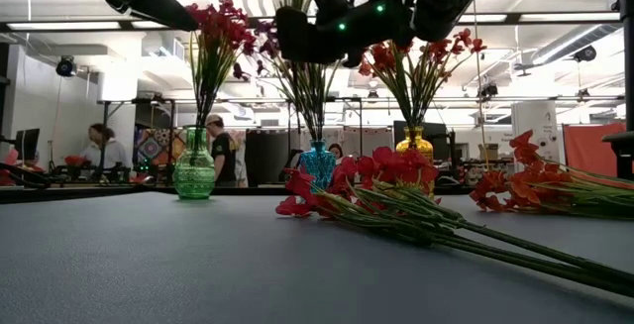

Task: Sort flowers into vase by color
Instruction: Put the violet flower into the blue vase

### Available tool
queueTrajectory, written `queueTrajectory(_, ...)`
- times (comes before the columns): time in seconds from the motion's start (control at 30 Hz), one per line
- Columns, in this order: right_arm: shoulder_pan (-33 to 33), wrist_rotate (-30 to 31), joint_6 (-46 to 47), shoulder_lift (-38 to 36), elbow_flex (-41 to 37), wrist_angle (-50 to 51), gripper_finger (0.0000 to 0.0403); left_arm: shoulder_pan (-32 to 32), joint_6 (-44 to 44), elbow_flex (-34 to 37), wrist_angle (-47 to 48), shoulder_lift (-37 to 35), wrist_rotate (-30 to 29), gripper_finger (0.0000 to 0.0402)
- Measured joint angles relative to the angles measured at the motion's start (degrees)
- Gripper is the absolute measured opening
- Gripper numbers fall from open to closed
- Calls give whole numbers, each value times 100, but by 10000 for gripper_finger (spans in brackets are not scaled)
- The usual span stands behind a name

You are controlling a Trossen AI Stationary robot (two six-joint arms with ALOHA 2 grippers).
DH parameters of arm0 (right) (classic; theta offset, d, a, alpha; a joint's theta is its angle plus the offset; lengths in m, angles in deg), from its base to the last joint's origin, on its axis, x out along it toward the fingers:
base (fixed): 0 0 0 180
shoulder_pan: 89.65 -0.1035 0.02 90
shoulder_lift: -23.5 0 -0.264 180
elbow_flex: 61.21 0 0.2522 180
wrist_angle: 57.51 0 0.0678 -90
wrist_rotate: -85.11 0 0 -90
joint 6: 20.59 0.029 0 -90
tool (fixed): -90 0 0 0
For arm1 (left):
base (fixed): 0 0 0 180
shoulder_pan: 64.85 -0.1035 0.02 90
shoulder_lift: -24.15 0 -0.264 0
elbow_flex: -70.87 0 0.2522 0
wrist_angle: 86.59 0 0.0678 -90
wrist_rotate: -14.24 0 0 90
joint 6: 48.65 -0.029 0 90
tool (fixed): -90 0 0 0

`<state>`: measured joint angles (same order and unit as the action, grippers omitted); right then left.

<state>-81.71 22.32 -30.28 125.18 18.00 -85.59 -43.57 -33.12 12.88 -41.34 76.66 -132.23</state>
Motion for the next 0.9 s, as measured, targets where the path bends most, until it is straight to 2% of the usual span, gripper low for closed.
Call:
queueTrajectory(0.23, -2, 7, -479, 2, 4, -9, 13, 0, -6, 0, -2, 0, 0, 171)
queueTrajectory(0.43, 19, 289, -880, 2, 9, -39, 13, 0, -18, 0, -1, 0, 0, 171)
queueTrajectory(0.9, 284, 286, -910, 0, 9, -42, 13, 0, -18, 0, 37, 0, 0, 171)
